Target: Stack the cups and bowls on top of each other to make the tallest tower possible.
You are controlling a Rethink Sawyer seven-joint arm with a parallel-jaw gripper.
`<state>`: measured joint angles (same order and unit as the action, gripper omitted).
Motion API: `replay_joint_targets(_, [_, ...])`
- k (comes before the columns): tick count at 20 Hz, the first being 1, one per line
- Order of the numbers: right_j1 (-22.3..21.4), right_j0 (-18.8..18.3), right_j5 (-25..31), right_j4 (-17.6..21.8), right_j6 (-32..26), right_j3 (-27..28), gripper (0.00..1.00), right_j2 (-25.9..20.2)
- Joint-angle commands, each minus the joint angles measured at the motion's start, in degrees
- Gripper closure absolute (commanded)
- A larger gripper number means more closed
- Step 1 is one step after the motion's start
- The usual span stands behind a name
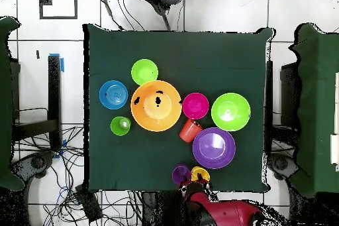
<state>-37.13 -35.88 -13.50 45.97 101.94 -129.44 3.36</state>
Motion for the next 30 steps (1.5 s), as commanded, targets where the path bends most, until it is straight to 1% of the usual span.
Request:
replay_joint_targets(1, [1.54,-0.31,0.58,2.34,5.76,0.74,0.00,-7.62])
replay_joint_targets(4, [1.99,-0.47,1.34,2.26,5.51,0.78,0.00,-7.93])
replay_joint_targets(8, [2.58,0.44,1.68,2.18,5.14,1.10,0.00,-7.23])
replay_joint_targets(14, [2.89,-0.44,3.08,1.91,5.05,1.23,0.00,-8.66])
replay_joint_targets(18, [2.19,-0.47,5.71,1.47,4.08,1.60,0.00,-9.27])
replay_joint_targets(26, [2.01,1.90,11.51,0.98,1.51,3.02,0.00,-7.73])
replay_joint_targets(30, [2.23,3.43,15.08,1.28,0.15,4.16,0.00,-6.17])
